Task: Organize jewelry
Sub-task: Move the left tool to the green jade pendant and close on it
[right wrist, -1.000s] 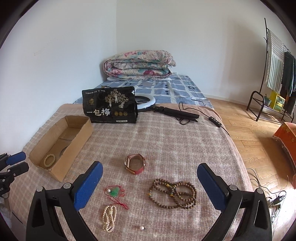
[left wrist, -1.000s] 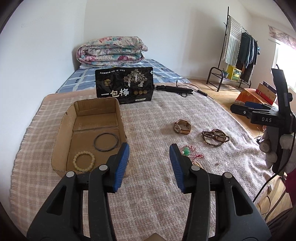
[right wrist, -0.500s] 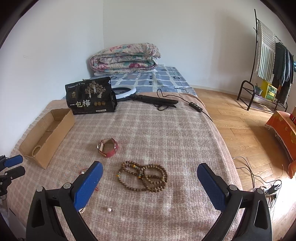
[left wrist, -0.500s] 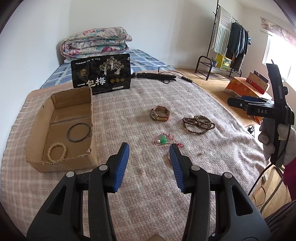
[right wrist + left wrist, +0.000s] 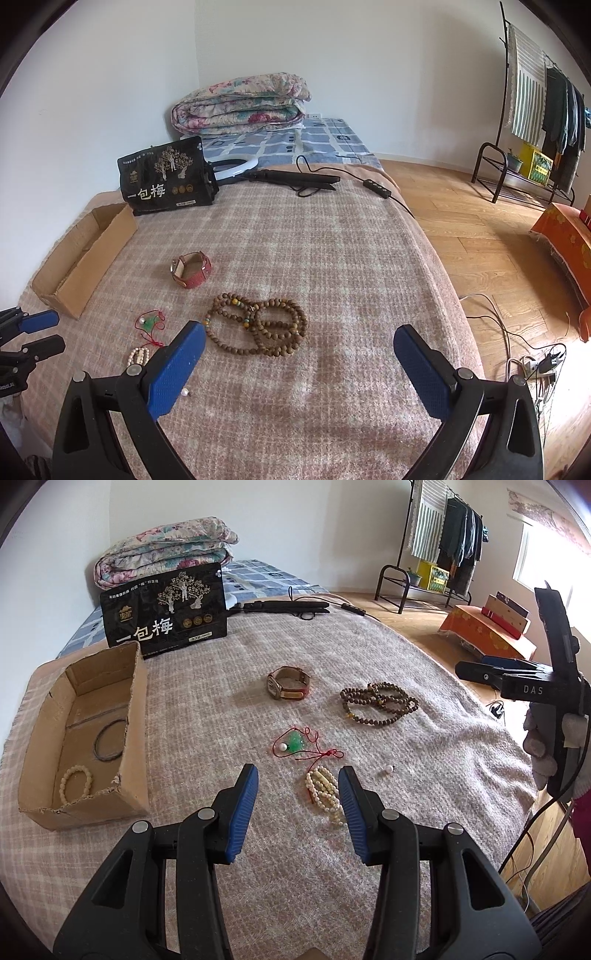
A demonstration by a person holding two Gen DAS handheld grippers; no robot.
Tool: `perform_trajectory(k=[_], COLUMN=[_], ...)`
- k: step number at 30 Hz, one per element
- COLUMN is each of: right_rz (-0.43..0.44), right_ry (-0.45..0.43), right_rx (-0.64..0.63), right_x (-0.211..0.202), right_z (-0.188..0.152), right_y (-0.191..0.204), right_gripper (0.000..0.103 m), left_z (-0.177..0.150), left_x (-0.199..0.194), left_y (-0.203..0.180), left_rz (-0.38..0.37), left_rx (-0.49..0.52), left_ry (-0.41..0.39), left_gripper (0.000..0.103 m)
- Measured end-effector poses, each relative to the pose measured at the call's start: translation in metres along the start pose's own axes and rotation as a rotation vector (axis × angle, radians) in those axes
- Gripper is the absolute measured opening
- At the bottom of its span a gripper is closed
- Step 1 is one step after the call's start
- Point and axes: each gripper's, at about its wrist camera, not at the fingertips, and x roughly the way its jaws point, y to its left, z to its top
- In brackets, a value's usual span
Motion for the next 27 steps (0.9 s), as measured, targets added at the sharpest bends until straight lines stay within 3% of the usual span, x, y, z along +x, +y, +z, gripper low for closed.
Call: perform_trajectory(k=[8, 27], right_rz=[0.018, 0.120], right_ry=[0.025, 0.090], right_rx=[-0.019, -0.088], right_x=[0.007, 0.027], right_z=[-0.014, -0.033], right_y=[-0.002, 0.023], right_gripper=[0.103, 0.090], left_z=[0.003, 0.020], left_x=[0.020, 0.067], left_y=[0.000, 0.002], left_rz=[-0.010, -0.058], left_rx=[0.008, 0.055], left_ry=[0.027, 0.083], left_gripper=[0.046, 0.046])
